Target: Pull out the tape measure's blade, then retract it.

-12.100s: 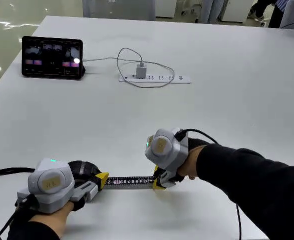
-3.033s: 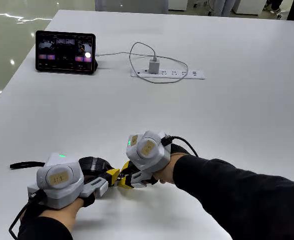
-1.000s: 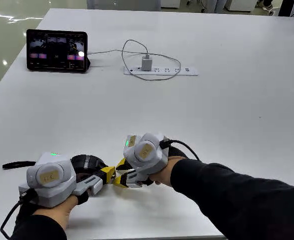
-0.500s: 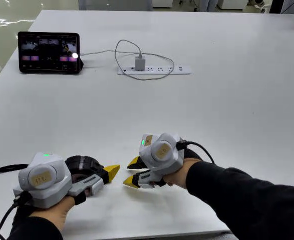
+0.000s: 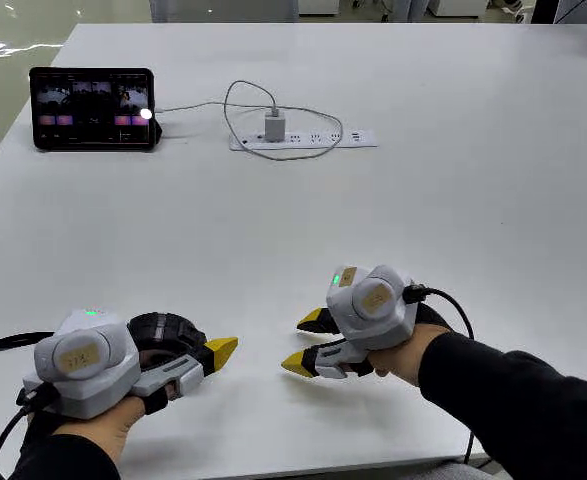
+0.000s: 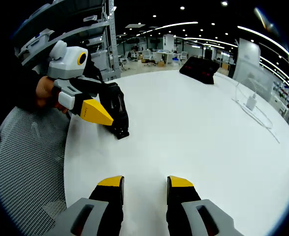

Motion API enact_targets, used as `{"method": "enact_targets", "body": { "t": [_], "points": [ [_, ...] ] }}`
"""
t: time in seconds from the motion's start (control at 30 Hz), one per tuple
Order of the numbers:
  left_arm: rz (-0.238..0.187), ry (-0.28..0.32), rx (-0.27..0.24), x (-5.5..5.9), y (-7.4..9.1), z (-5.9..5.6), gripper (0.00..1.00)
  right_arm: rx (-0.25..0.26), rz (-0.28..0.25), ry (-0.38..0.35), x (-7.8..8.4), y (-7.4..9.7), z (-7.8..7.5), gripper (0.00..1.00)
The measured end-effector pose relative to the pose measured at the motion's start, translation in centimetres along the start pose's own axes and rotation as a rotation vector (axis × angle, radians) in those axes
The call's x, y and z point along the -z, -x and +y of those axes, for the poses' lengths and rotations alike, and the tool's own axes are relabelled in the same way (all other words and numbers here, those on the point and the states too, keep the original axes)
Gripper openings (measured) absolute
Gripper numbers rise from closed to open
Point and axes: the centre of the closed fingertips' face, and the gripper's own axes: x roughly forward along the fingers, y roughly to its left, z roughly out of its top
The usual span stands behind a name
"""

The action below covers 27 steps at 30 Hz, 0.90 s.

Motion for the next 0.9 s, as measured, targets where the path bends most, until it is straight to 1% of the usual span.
{"method": "enact_targets", "body": {
  "t": [0.03,0.13,0.17,0.23,0.3,0.37,0.4,0.47,0.5,0.57,0.63,0.67,0.77,0.83,0.9],
  "points": [
    [0.014,-0.005,0.006,0.2,0.0,0.0,0.99,0.001,-0.005,0.006,0.0,0.2,0.0,0.33],
    [0.014,0.004,0.037,0.0,0.1,0.0,0.99,0.01,-0.01,0.005,0.2,0.8,-0.2,0.36],
    [0.013,-0.001,0.046,-0.2,0.2,-0.2,0.99,0.014,-0.014,0.002,0.2,1.1,-0.2,0.37],
    [0.007,-0.016,0.058,-0.3,0.3,-0.4,0.99,0.023,-0.018,-0.004,0.4,1.5,-0.4,0.38],
    [0.021,-0.034,0.061,-0.3,0.4,-0.3,0.99,0.036,-0.025,-0.009,0.6,2.0,-0.5,0.39],
    [0.018,-0.054,0.073,-0.6,0.7,-0.3,0.99,0.046,-0.03,-0.013,0.9,2.4,-0.6,0.41],
    [0.024,-0.061,0.079,-0.6,0.8,-0.3,0.99,0.049,-0.031,-0.015,1.1,2.5,-0.6,0.42],
    [0.036,-0.09,0.103,-0.9,1.3,-0.6,0.99,0.059,-0.032,-0.016,1.4,2.9,-0.7,0.43],
    [0.041,-0.106,0.113,-1.0,1.6,-0.6,0.99,0.063,-0.032,-0.018,1.6,3.1,-0.7,0.44],
    [0.048,-0.114,0.124,-1.1,2.0,-0.3,0.99,0.068,-0.034,-0.026,1.8,3.5,-0.8,0.45],
    [0.046,-0.15,0.139,-1.0,2.5,0.2,0.99,0.078,-0.041,-0.034,1.9,3.9,-1.0,0.47],
    [0.056,-0.176,0.145,-0.7,2.9,0.5,0.99,0.081,-0.044,-0.039,2.0,4.2,-1.0,0.47],
    [0.064,-0.177,0.152,-0.1,3.6,1.4,0.99,0.092,-0.045,-0.048,2.3,4.6,-1.3,0.48],
    [0.04,-0.185,0.16,-0.4,4.0,1.8,0.99,0.099,-0.047,-0.058,2.6,5.0,-1.4,0.49],
    [0.039,-0.18,0.158,-0.3,4.2,2.3,0.99,0.104,-0.047,-0.062,2.8,5.2,-1.5,0.49]
  ]
}}
